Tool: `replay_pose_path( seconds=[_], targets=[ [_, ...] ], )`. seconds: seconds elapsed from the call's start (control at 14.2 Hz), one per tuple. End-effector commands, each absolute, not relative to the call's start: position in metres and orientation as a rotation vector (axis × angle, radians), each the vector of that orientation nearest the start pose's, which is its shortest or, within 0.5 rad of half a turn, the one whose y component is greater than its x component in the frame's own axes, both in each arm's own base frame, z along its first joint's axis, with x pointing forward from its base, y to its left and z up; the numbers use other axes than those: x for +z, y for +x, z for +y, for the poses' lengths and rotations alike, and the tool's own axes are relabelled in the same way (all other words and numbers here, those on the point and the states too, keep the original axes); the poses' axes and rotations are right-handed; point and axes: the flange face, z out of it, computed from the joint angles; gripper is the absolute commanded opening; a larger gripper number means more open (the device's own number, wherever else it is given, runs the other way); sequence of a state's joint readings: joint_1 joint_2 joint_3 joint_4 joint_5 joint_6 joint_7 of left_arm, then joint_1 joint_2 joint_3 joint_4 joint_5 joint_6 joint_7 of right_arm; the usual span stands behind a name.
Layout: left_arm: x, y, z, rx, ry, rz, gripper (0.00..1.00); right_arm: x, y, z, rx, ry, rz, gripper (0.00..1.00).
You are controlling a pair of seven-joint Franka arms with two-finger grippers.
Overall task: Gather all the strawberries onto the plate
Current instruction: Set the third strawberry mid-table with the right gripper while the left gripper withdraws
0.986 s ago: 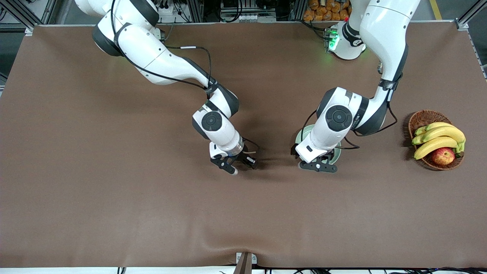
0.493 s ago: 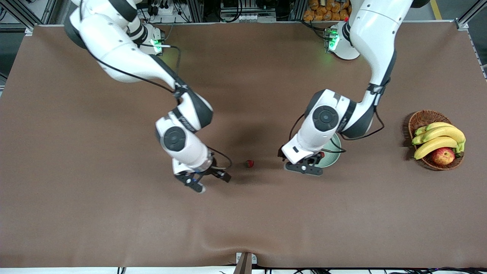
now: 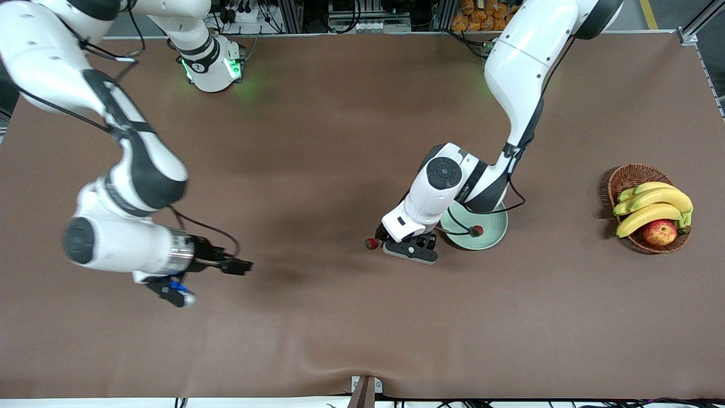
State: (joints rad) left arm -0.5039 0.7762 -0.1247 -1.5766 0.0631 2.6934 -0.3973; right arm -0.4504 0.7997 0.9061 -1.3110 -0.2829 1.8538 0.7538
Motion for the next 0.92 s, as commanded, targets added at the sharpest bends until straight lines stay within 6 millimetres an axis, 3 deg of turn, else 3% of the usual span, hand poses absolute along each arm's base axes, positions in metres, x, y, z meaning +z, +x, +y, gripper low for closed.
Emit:
replay_pose_path(
  seconds=[0.0, 0.28, 0.42, 0.56, 0.7, 0.85],
  targets=[
    [0.206, 0.597, -0.446, -0.576, -3.32, 0.421, 1.0, 0.425, 0.672, 0.137, 0.148, -2.905, 0.403, 1.0],
    [0.199, 0.572, -0.479, -0.617, -3.307, 0.552, 0.99, 0.43, 0.67, 0.149, 0.14, -2.913, 0.365, 1.0],
    [0.196, 0.569, -0.479, -0.627, -3.266, 0.622, 0.91, 0.433, 0.669, 0.158, 0.124, -2.93, 0.322, 1.0],
    [0.185, 0.563, -0.48, -0.622, -3.217, 0.7, 0.85, 0.429, 0.673, 0.143, 0.086, -3.003, 0.207, 1.0],
    [0.181, 0.562, -0.479, -0.615, -3.204, 0.719, 0.82, 0.435, 0.675, 0.121, 0.082, -3.088, 0.056, 1.0],
    [0.18, 0.56, -0.48, -0.617, -3.193, 0.74, 0.72, 0.445, 0.679, 0.096, 0.073, -3.129, -0.063, 1.0]
  ],
)
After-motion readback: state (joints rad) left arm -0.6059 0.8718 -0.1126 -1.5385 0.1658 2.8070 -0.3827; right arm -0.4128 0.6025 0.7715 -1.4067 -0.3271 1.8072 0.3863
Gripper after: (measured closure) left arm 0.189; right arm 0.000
